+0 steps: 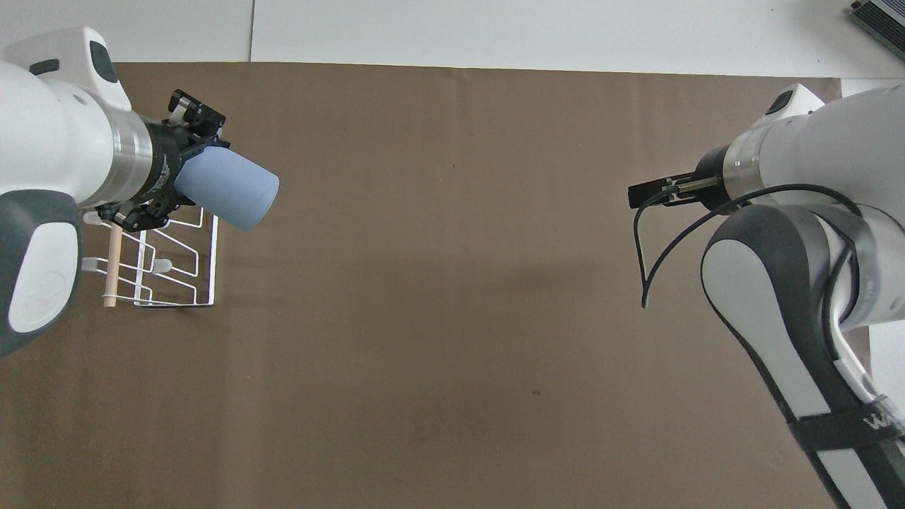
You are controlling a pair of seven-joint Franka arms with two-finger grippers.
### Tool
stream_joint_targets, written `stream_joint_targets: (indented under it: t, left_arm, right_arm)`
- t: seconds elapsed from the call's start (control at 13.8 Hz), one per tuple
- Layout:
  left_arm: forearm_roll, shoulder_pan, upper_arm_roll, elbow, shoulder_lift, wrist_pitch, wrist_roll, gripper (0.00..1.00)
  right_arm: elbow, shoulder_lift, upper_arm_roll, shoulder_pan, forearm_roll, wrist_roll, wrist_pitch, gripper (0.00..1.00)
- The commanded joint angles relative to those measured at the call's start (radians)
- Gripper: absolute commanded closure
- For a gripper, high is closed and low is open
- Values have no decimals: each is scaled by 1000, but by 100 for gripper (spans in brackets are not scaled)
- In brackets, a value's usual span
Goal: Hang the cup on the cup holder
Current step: 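Carry the cup to the rack while the right gripper retracts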
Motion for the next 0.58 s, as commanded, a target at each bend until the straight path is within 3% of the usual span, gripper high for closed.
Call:
stream_joint_targets:
  t: [0.0,0.29,0.51]
  left_arm:
    - [65,33,-4,-73,-45,31,149,100]
    - [220,59,-4,-243,-101,236,174,100]
    - [296,98,-4,-252,-82,304,176,100]
  right_arm:
    - [-3,-60,-1,-9,-111,20,-31,0]
    - [80,-86,1,-79,-109,40,-120,0]
    - [158,-99,-1,-101,-116,52,-245,0]
